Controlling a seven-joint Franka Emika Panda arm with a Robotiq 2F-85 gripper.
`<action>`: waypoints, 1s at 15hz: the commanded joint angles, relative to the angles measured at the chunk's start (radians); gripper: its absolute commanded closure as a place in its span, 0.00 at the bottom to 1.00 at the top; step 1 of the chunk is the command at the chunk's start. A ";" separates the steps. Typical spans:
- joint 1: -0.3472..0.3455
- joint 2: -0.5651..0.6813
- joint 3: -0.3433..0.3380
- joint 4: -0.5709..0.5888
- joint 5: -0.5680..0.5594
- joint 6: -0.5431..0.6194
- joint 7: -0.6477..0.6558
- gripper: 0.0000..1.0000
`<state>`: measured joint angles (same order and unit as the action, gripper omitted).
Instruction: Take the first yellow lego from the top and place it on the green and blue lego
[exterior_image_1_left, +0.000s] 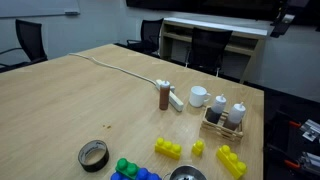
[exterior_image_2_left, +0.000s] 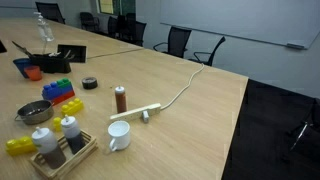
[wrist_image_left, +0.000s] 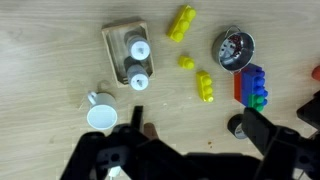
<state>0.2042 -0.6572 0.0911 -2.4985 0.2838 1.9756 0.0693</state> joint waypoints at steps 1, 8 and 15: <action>-0.014 0.000 0.011 0.003 0.007 -0.005 -0.006 0.00; 0.000 0.100 0.063 0.015 -0.003 0.093 -0.005 0.00; 0.046 0.270 0.124 0.004 -0.005 0.346 0.007 0.00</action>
<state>0.2437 -0.3859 0.2229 -2.4955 0.2835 2.3263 0.0724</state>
